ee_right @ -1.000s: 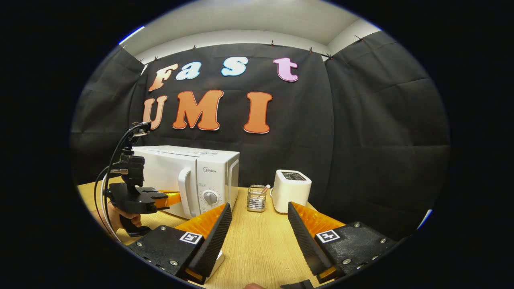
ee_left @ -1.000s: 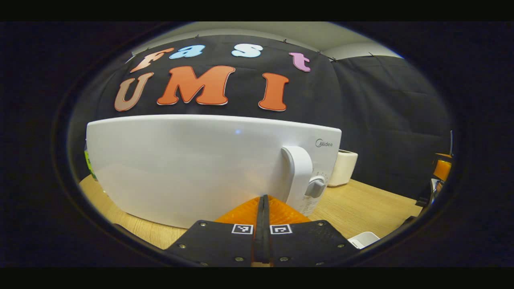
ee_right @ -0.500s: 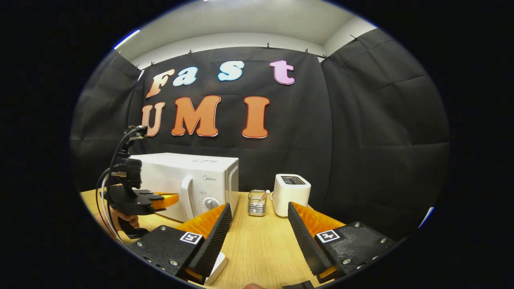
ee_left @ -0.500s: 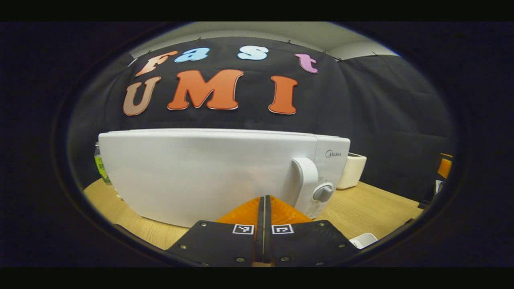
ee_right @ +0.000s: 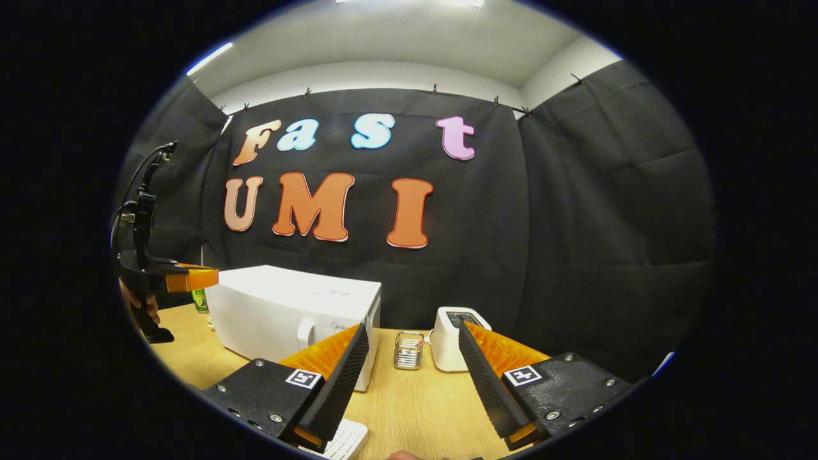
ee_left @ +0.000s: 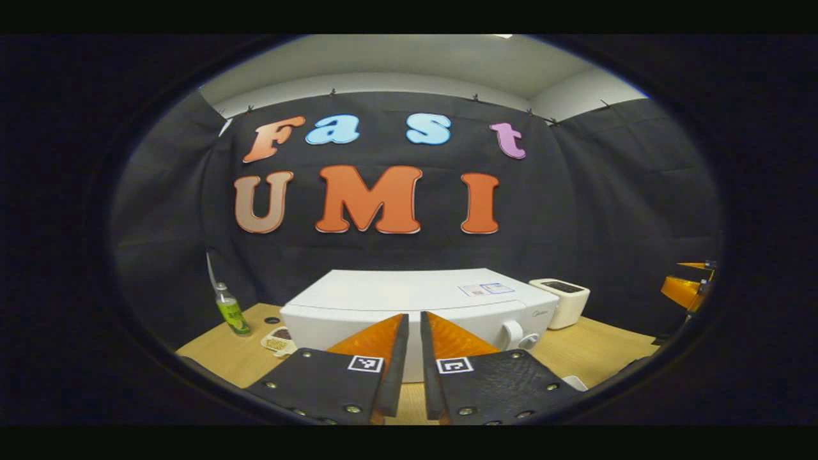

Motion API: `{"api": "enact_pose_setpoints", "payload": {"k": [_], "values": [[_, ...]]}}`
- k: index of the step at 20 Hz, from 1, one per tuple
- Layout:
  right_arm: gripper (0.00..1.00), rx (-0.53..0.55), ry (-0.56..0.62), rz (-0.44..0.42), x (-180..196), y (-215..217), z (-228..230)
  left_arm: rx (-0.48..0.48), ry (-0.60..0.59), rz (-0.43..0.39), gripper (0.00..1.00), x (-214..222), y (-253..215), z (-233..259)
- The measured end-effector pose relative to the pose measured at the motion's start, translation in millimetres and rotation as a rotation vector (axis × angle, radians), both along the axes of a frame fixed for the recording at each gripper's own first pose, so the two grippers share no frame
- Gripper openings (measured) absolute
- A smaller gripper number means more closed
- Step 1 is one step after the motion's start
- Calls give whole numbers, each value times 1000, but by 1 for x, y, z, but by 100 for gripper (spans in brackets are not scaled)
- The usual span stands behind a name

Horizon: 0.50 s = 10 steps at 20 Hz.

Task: Open the microwave oven with the left hand, put the food in, and close the microwave oven.

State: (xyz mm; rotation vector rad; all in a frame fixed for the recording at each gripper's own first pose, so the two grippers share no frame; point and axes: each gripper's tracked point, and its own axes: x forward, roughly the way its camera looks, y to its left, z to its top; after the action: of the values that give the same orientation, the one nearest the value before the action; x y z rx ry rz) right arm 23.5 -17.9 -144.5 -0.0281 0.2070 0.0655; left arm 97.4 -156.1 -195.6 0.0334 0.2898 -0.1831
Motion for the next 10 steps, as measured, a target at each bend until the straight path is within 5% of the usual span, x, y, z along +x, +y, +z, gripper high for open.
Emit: {"api": "enact_pose_setpoints", "payload": {"k": [6, 7, 10], "values": [[89, 51, -43, 125, 5, 42, 62, 24, -1, 113, 54, -27, 89, 53], [89, 49, -56, 128, 9, 44, 69, 26, 3, 133, 66, -29, 103, 59], [89, 30, -84, 139, 16, 52, 89, 47, -8, 192, 72, -40, 139, 80]]}}
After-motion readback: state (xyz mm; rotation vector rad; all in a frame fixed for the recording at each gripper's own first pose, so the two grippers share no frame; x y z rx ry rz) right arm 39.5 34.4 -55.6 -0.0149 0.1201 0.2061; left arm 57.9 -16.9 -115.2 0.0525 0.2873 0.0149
